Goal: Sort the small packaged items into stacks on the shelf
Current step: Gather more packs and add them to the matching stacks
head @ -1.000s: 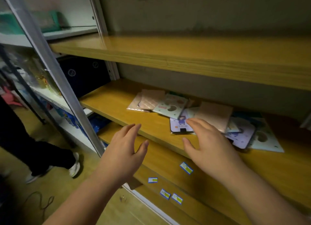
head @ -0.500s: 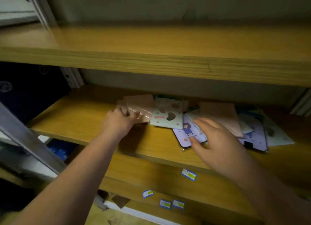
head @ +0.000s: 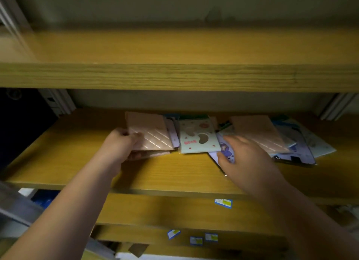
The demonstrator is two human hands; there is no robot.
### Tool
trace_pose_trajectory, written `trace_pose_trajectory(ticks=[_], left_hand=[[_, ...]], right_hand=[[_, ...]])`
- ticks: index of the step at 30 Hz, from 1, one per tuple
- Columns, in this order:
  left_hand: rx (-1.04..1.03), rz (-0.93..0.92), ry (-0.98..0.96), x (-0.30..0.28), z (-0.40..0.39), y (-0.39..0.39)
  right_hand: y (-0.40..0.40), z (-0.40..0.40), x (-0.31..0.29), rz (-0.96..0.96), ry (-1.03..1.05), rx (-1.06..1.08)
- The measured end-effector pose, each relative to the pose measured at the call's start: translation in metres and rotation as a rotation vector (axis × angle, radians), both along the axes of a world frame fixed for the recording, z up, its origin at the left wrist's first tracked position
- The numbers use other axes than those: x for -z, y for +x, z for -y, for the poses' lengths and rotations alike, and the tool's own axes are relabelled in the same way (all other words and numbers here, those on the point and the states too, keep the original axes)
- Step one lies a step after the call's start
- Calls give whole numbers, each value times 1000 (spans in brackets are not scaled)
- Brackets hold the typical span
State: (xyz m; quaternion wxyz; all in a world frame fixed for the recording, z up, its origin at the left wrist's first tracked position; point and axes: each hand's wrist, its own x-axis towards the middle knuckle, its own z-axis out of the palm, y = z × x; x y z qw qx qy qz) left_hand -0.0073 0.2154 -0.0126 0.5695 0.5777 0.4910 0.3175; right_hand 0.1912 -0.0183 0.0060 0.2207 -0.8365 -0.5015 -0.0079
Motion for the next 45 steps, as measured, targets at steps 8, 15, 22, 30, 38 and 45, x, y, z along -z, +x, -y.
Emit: trace_pose_trajectory(ticks=[8, 15, 22, 30, 38, 45], left_hand=[[-39, 221, 0, 3, 15, -25], [-19, 324, 13, 1, 28, -39], [-32, 362, 2, -4, 37, -37], [12, 329, 0, -7, 47, -25], [92, 351, 17, -18, 96, 3], [142, 364, 3, -28, 176, 34]], right_hand=[[-12, -56, -8, 189, -386, 188], [-4, -80, -5, -152, -345, 180], [8, -80, -11, -653, -122, 153], [3, -43, -10, -907, 204, 211], [17, 51, -26, -1347, 804, 415], [33, 143, -28, -1109, 786, 341]])
